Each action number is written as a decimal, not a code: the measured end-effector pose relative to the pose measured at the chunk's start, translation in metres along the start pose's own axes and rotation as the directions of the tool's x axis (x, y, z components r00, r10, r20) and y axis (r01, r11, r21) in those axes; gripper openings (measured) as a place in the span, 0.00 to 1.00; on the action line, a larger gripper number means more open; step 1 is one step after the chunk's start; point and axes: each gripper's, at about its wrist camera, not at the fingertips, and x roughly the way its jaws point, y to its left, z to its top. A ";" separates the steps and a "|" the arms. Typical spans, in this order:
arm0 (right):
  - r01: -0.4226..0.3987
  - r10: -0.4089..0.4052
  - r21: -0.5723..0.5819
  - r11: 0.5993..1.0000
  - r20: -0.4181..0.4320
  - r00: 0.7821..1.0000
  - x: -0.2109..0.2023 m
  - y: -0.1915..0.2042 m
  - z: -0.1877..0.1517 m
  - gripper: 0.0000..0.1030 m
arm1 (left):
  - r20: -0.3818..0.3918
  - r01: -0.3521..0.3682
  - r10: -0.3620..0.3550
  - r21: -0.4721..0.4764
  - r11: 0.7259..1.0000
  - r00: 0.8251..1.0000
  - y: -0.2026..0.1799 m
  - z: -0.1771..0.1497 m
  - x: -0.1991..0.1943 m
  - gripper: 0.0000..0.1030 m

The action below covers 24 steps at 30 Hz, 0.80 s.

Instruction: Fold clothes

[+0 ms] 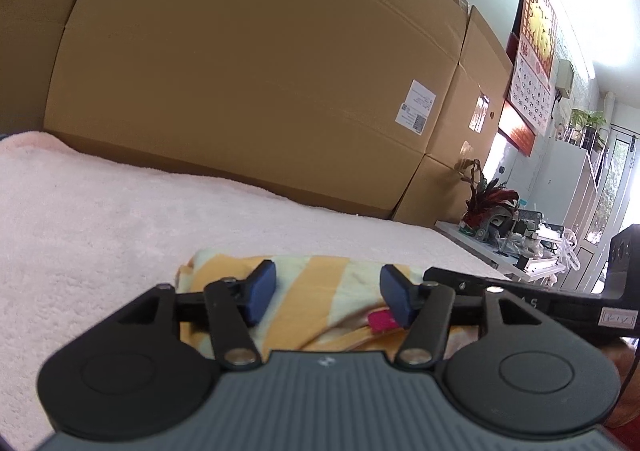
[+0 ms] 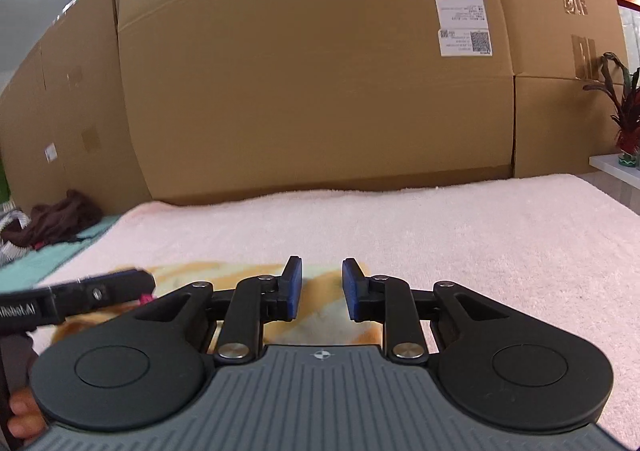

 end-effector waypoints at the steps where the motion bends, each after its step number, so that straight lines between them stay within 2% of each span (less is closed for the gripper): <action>1: 0.002 -0.002 -0.019 1.000 -0.004 1.000 0.000 0.001 -0.002 0.24 | 0.000 0.000 0.000 0.003 1.000 1.000 0.000 0.000 0.000 0.63; 5: 0.003 -0.004 -0.070 0.998 -0.012 1.000 -0.001 0.000 -0.006 0.25 | 0.001 -0.002 0.002 0.018 1.000 1.000 -0.002 0.000 -0.001 0.64; 7: -0.005 0.004 -0.028 1.000 -0.019 1.000 -0.001 -0.006 -0.006 0.26 | 0.000 -0.015 0.015 0.036 0.999 1.000 -0.005 0.000 -0.002 0.65; 9: -0.015 0.015 0.024 1.000 -0.025 1.000 0.000 -0.014 -0.007 0.32 | -0.009 -0.028 0.029 0.065 0.997 1.000 -0.009 0.000 -0.003 0.67; 11: -0.024 0.026 0.077 0.997 -0.032 0.999 0.000 -0.021 -0.007 0.44 | -0.022 -0.033 0.035 0.085 0.996 0.999 -0.010 0.000 -0.004 0.68; 13: -0.032 0.036 0.114 0.993 -0.035 0.999 0.000 -0.025 -0.008 0.45 | -0.033 -0.029 0.032 0.092 0.995 0.999 -0.009 0.000 -0.005 0.69; 16: -0.023 0.026 0.089 0.996 -0.026 0.999 -0.003 -0.022 -0.007 0.45 | -0.034 -0.043 0.047 0.111 0.993 0.998 -0.011 -0.001 -0.010 0.69; 18: 0.006 -0.008 0.081 0.997 0.034 0.999 -0.014 -0.023 -0.006 0.46 | -0.014 -0.048 0.050 0.119 0.992 0.999 -0.014 -0.002 -0.020 0.72; 20: 0.024 -0.033 0.082 0.996 0.112 0.993 -0.028 -0.025 -0.003 0.41 | 0.024 -0.025 0.023 0.086 0.996 0.999 -0.014 -0.003 -0.031 0.77; 23: -0.028 0.019 0.044 0.999 0.194 0.981 -0.044 -0.020 0.002 0.24 | 0.075 0.029 -0.027 -0.028 0.999 0.997 -0.006 -0.008 -0.042 0.79; 24: -0.036 0.032 0.017 0.999 0.202 0.979 -0.046 -0.015 0.001 0.22 | 0.083 0.036 -0.031 -0.061 0.998 0.996 -0.003 -0.011 -0.042 0.76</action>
